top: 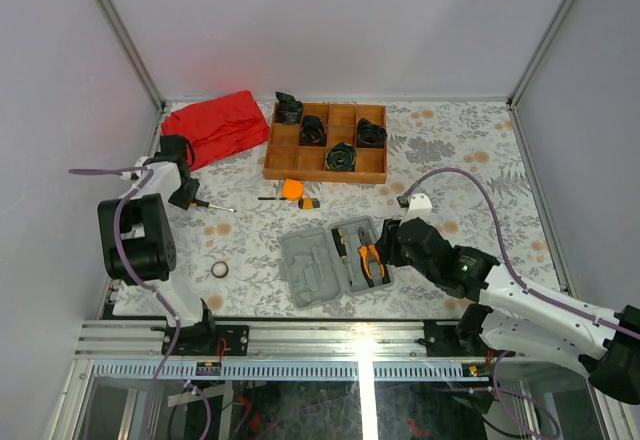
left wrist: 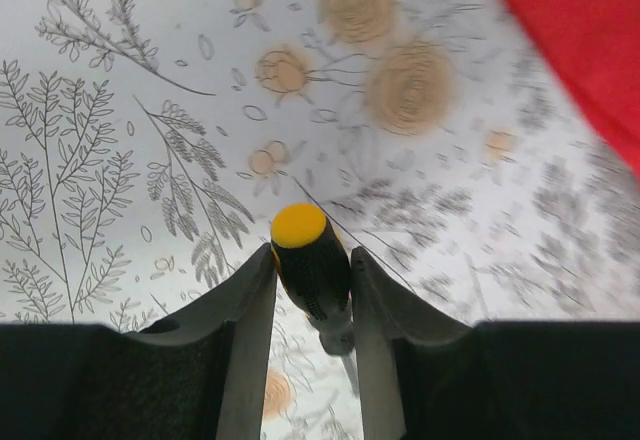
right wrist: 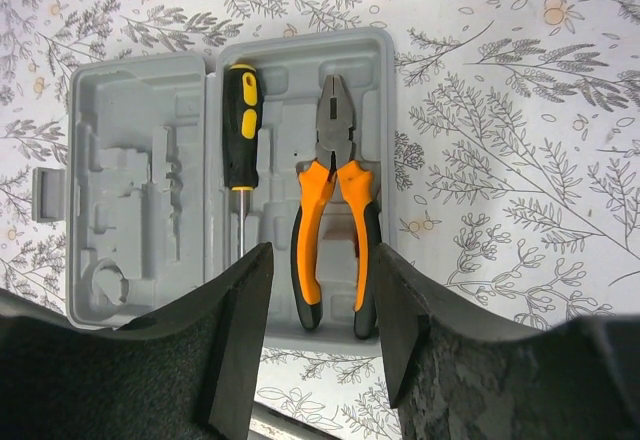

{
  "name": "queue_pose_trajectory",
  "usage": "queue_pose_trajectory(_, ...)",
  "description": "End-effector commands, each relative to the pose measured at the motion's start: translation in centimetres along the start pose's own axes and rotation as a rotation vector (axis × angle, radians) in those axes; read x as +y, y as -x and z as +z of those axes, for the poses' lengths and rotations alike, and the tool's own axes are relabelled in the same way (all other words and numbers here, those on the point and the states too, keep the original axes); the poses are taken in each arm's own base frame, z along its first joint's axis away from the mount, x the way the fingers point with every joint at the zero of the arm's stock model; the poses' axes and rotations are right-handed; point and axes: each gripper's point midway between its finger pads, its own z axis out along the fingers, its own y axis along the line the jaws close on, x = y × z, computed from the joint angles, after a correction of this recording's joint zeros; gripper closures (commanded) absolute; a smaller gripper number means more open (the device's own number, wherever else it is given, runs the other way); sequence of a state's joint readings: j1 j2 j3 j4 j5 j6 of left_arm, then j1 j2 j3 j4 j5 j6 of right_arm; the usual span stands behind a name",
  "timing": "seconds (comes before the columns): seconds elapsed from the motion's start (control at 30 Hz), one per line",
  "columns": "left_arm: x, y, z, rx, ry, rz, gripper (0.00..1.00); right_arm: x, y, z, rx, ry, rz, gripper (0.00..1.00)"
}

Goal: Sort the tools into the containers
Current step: Pick up the screwdriver from the center of the board.

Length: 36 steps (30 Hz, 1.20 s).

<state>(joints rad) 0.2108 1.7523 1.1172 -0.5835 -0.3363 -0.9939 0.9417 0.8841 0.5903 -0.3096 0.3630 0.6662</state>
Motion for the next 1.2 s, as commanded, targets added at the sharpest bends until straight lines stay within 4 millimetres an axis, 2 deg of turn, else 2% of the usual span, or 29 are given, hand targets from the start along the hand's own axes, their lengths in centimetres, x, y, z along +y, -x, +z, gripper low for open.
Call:
queue_pose_trajectory(0.0,-3.0,3.0,-4.9,-0.071,-0.216,-0.008,0.73,-0.7,1.6,-0.8,-0.077,-0.034,0.039,0.48)
queue_pose_trajectory(0.13,-4.7,3.3,-8.2,-0.071,-0.379,0.019,0.81,-0.9,2.2,-1.2,-0.103,-0.048,0.049,0.47)
queue_pose_trajectory(0.27,-6.6,1.2,-11.8,-0.003,-0.574,0.112,0.87,-1.3,3.2,-1.6,-0.138,-0.072,0.055,0.46)
queue_pose_trajectory(0.33,-7.3,-0.9,-13.5,0.033,-0.647,0.188,0.88,-0.9,3.8,-1.8,-0.152,-0.058,0.06,0.44)
queue_pose_trajectory(0.4,-7.9,-3.7,-15.4,0.078,-0.728,0.276,0.88,-0.1,4.5,-2.1,-0.168,-0.02,0.064,0.42)
queue_pose_trajectory(0.53,-8.5,-11.4,-19.6,0.201,-0.905,0.464,0.92,3.3,6.1,-2.8,-0.205,0.152,0.043,0.39)
queue_pose_trajectory(0.7,-7.2,-20.3,-24.8,0.357,-1.111,0.65,0.93,6.6,7.2,-3.6,-0.236,0.327,0.003,0.35)
queue_pose_trajectory(0.8,-5.8,-24.3,-27.3,0.446,-1.191,0.746,0.93,7.9,6.9,-3.6,-0.232,0.394,-0.025,0.33)
queue_pose_trajectory(0.97,-3.4,-28.4,-30.0,0.508,-1.288,0.824,0.92,9.2,5.8,-2.9,-0.215,0.474,-0.035,0.31)
queue_pose_trajectory(1.17,-1.9,-30.4,-32.7,0.562,-1.4,0.812,0.92,10.6,4.3,-1.8,-0.163,0.543,-0.023,0.3)
